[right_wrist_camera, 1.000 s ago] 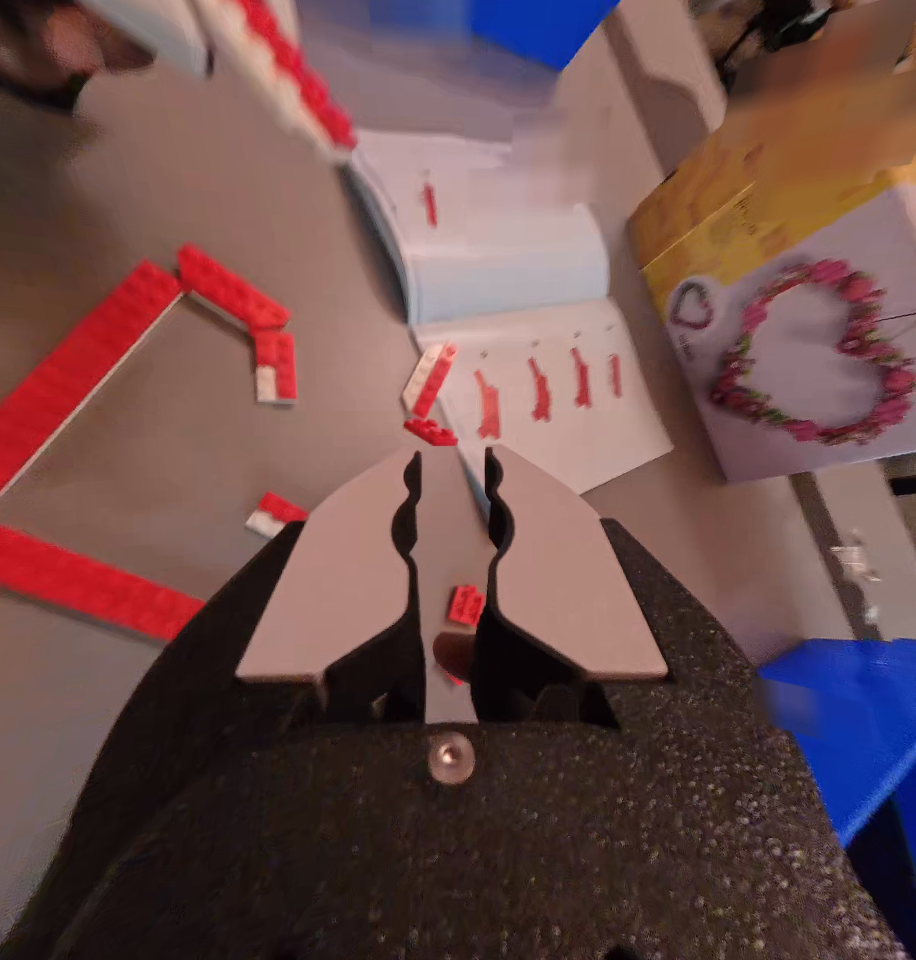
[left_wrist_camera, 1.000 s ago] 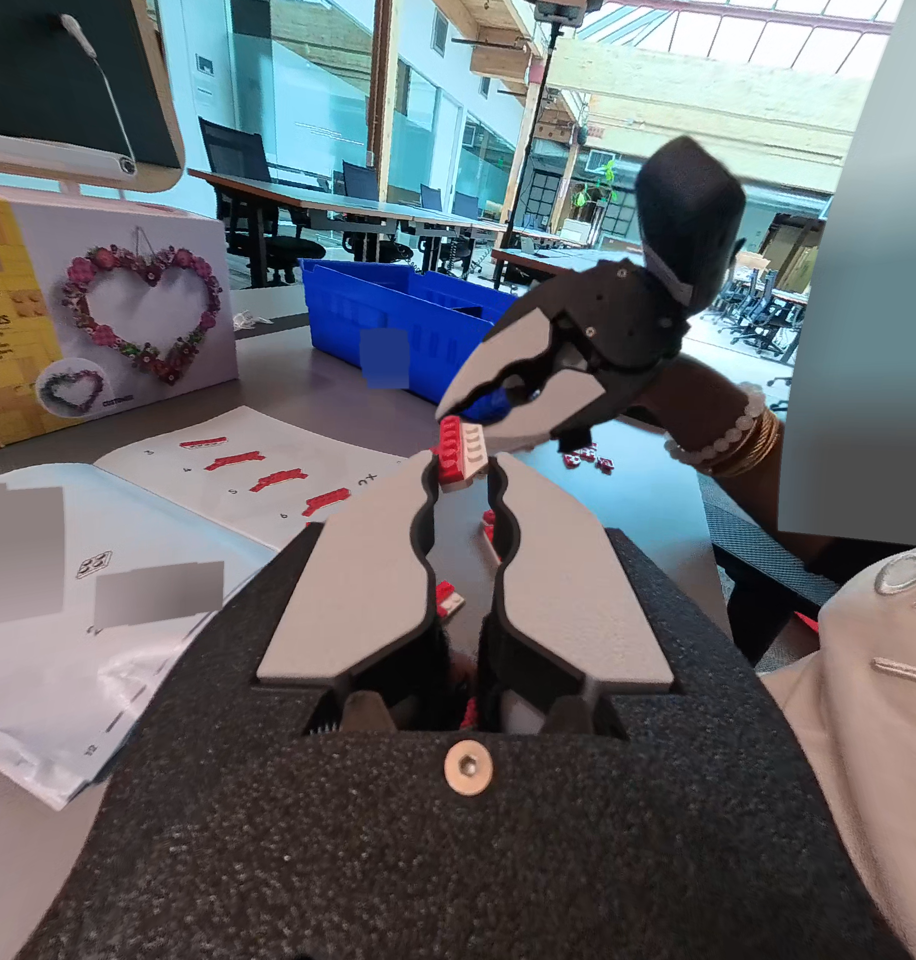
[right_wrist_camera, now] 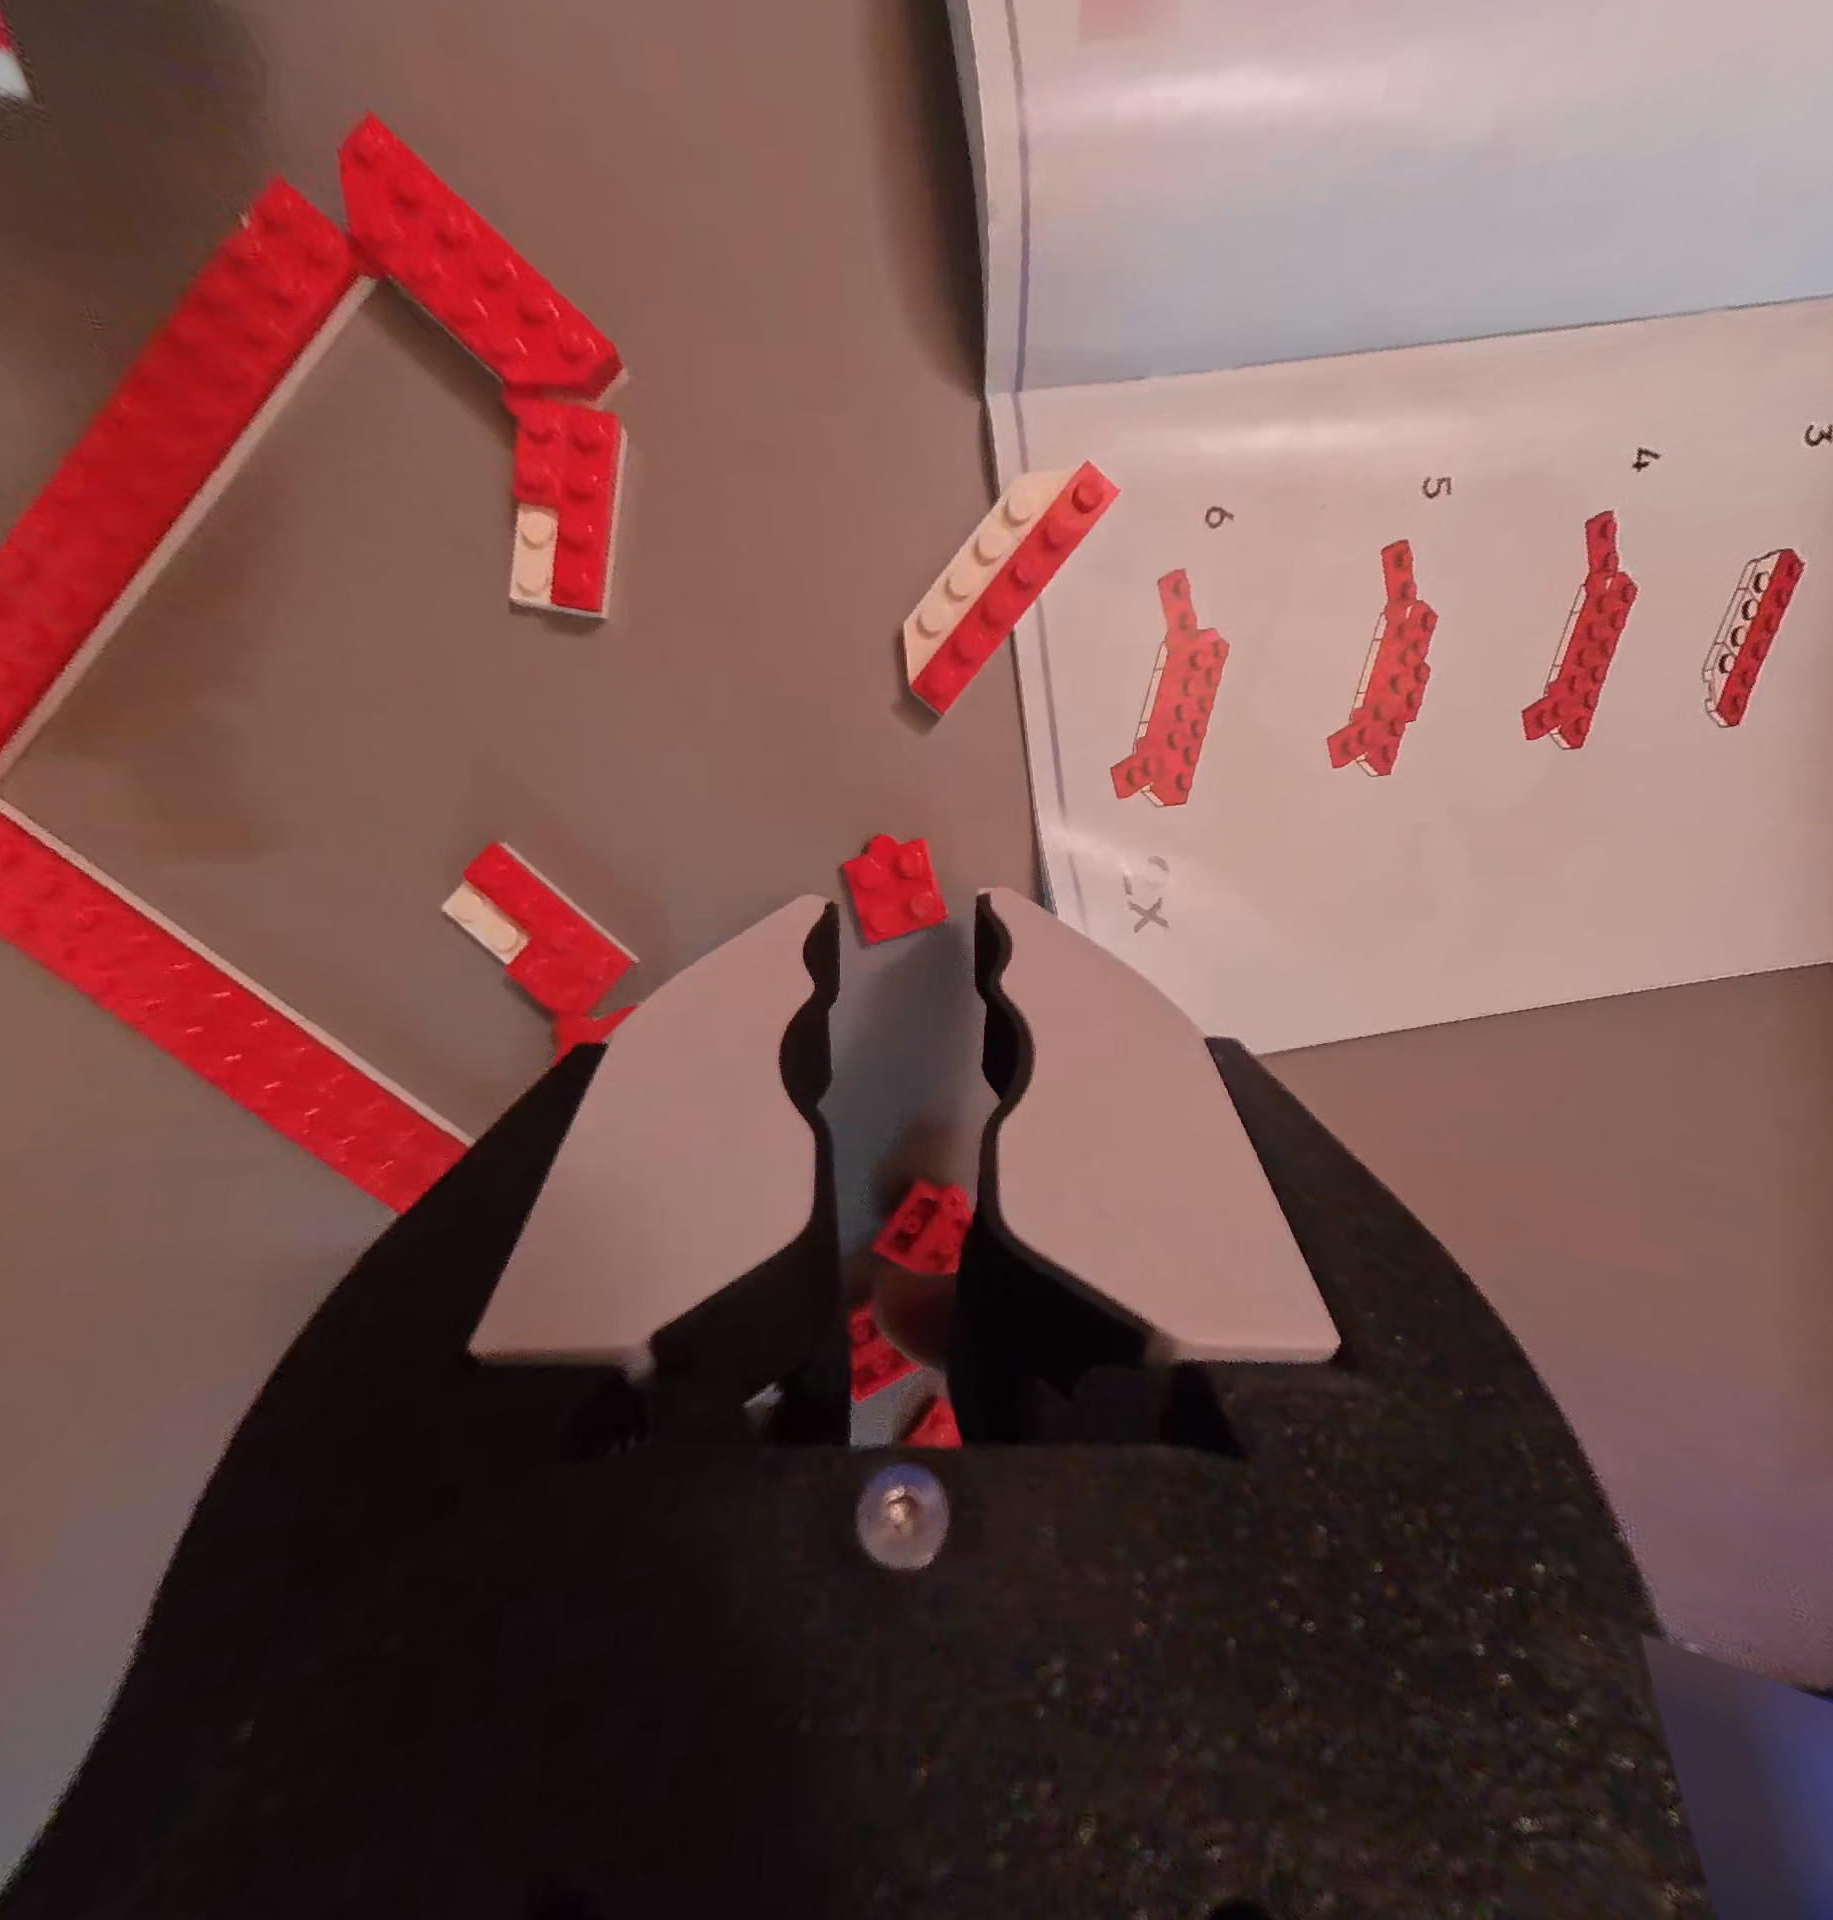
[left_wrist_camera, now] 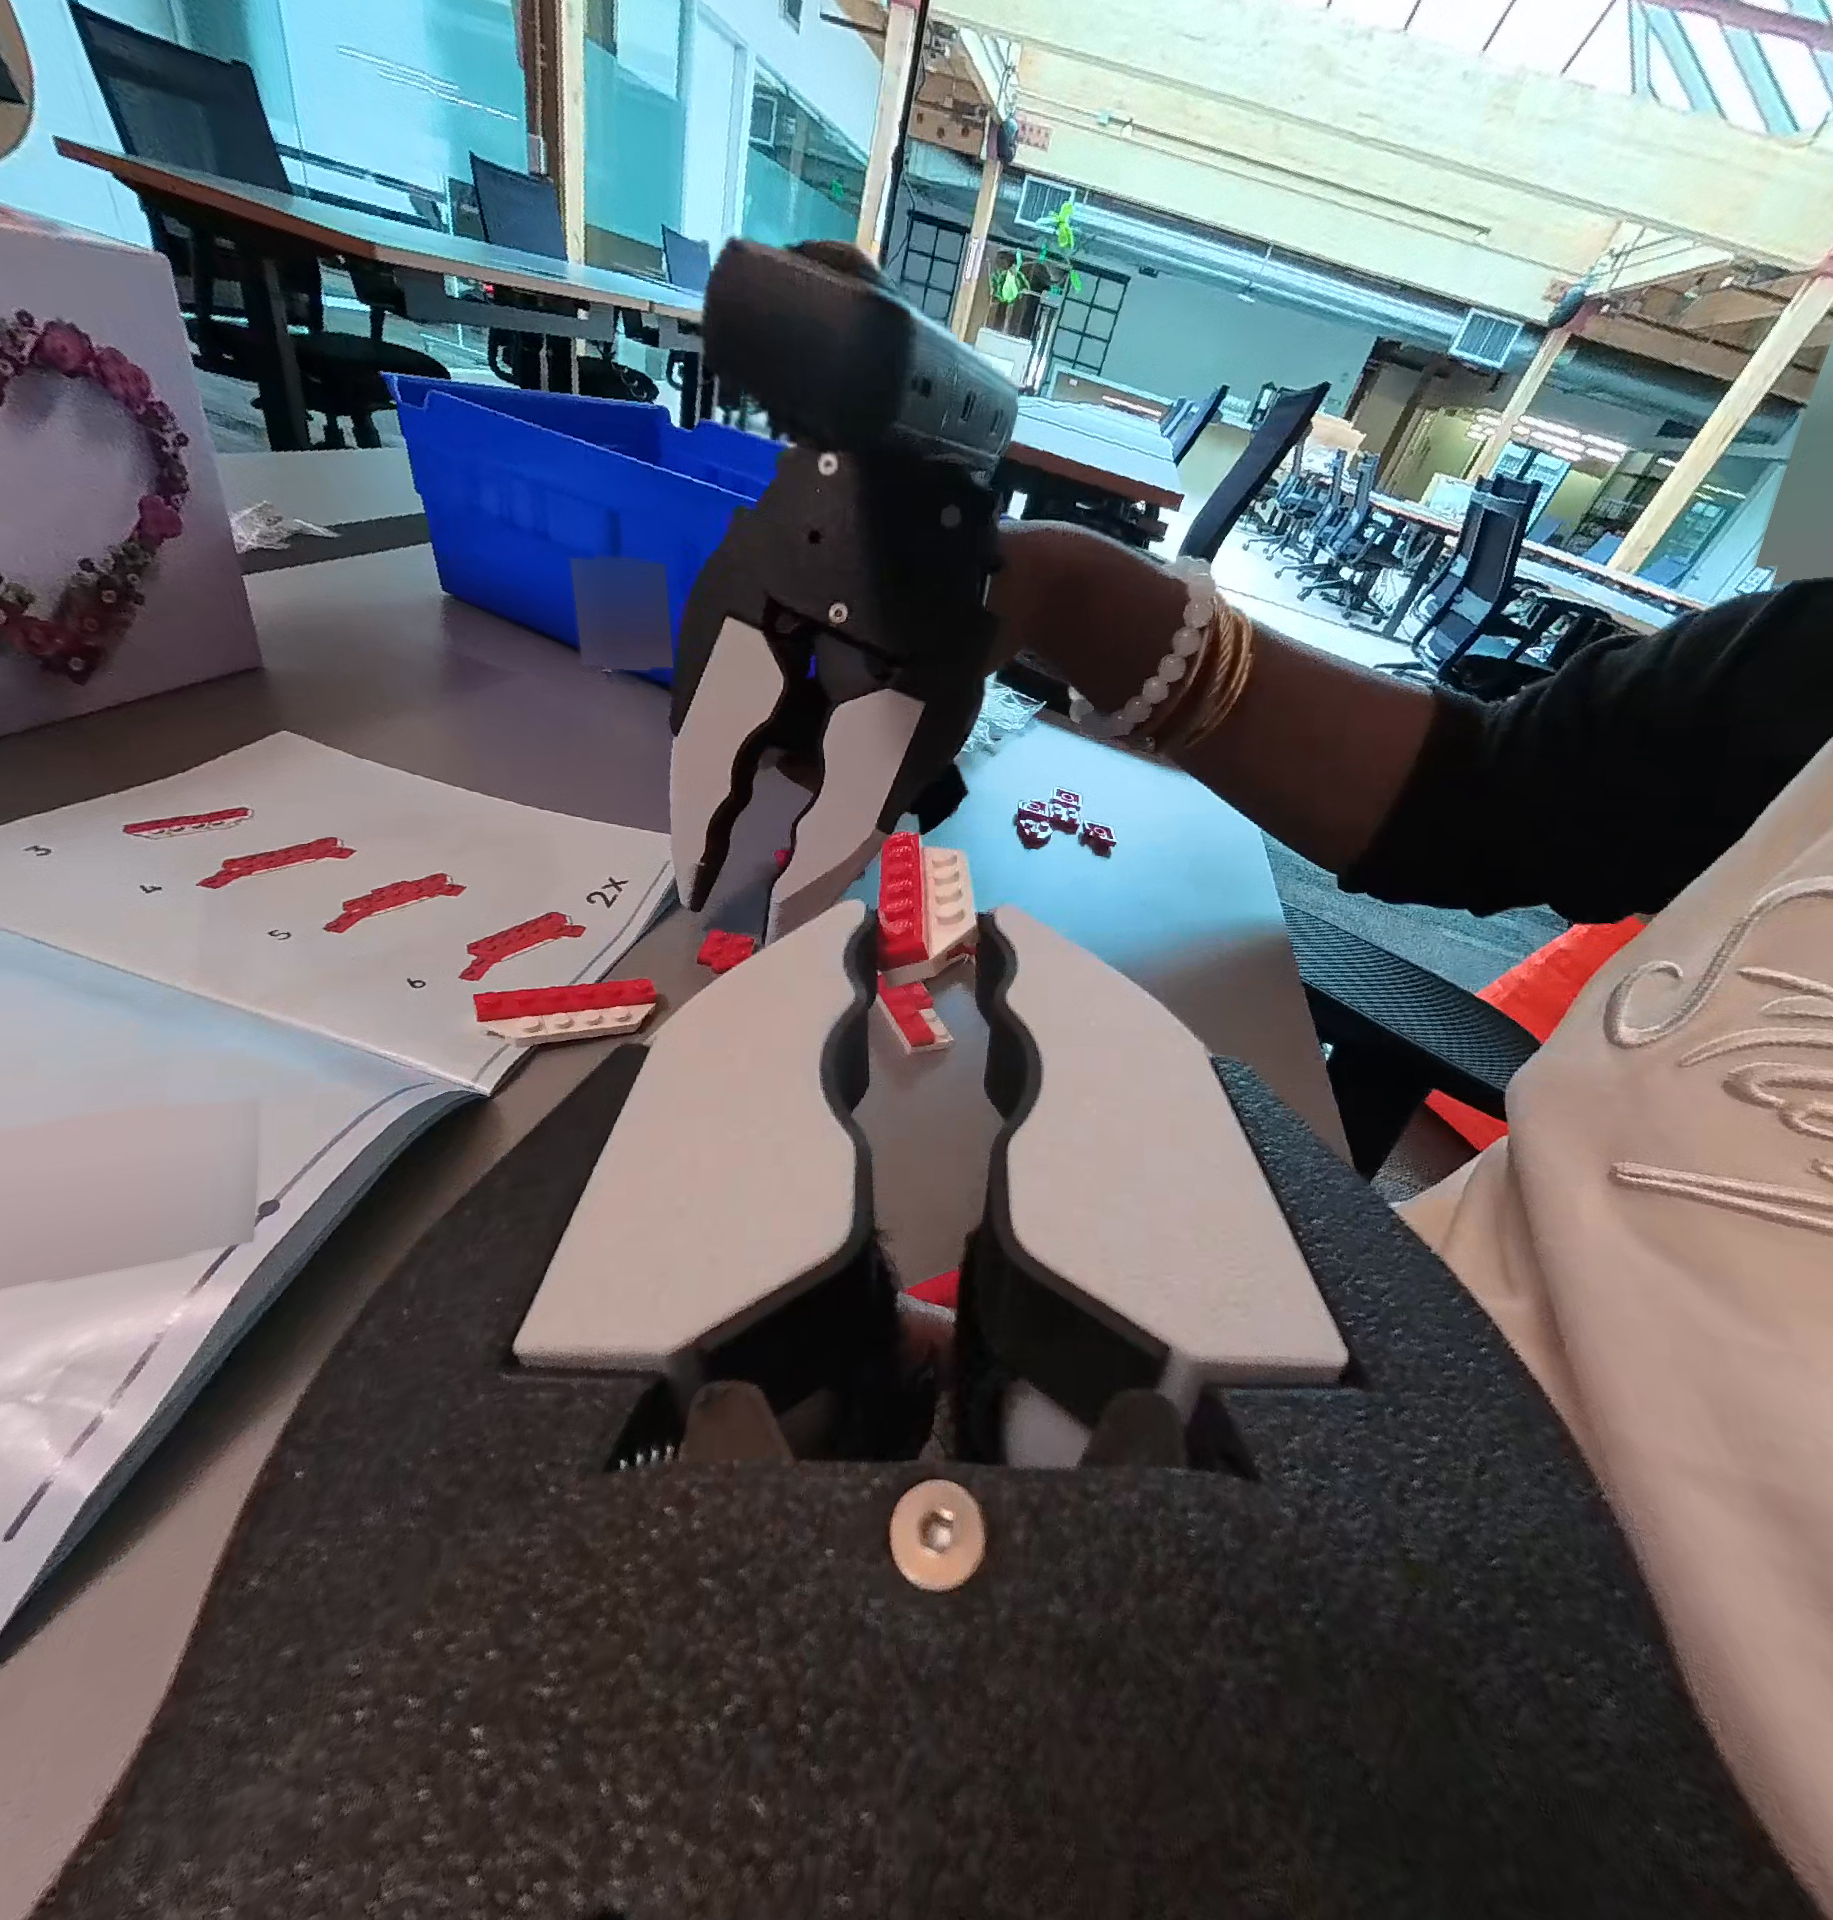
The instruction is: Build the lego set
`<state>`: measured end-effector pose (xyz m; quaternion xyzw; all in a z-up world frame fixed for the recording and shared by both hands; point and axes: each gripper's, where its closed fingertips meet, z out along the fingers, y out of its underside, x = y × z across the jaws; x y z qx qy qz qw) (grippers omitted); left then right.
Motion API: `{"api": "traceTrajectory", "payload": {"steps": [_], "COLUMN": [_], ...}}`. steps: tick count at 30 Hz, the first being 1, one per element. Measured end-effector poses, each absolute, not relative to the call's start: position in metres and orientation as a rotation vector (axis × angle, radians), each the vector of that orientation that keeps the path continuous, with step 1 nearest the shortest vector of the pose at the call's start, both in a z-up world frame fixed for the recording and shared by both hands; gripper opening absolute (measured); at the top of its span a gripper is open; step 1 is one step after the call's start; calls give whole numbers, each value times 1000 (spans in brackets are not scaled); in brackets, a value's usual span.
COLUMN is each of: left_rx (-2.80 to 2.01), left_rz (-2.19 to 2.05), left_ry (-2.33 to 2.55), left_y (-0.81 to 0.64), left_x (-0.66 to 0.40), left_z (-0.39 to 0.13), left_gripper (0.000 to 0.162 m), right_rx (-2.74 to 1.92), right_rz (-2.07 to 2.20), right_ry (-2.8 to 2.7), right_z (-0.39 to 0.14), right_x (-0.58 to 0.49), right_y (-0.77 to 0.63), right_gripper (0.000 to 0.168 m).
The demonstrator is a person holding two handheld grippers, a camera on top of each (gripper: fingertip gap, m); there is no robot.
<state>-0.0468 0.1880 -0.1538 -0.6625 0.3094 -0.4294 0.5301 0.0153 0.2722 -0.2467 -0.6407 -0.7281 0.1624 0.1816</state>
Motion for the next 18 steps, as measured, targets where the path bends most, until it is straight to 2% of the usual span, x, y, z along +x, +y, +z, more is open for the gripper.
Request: {"api": "traceTrajectory", "payload": {"steps": [4, 9, 14, 18], "left_rx": [-1578, -1577, -1577, -1574], "left_rz": [-1039, -1029, -1023, -1023], "left_ry": [732, 727, 715, 715], "left_y": [188, 188, 190, 190], "left_x": [-46, -47, -48, -47], "left_z": [-153, -153, -152, -152], "left_gripper": [17, 17, 17, 17], "right_rx": [-1874, -1904, -1954, -1965], "right_rz": [479, 725, 597, 709], "right_ry": [-2023, -2012, -1870, -1867], "right_z": [-253, -241, -246, -250], "right_x": [18, 18, 23, 15], "right_y": [270, 237, 261, 247], "right_gripper": [23, 25, 23, 22]}}
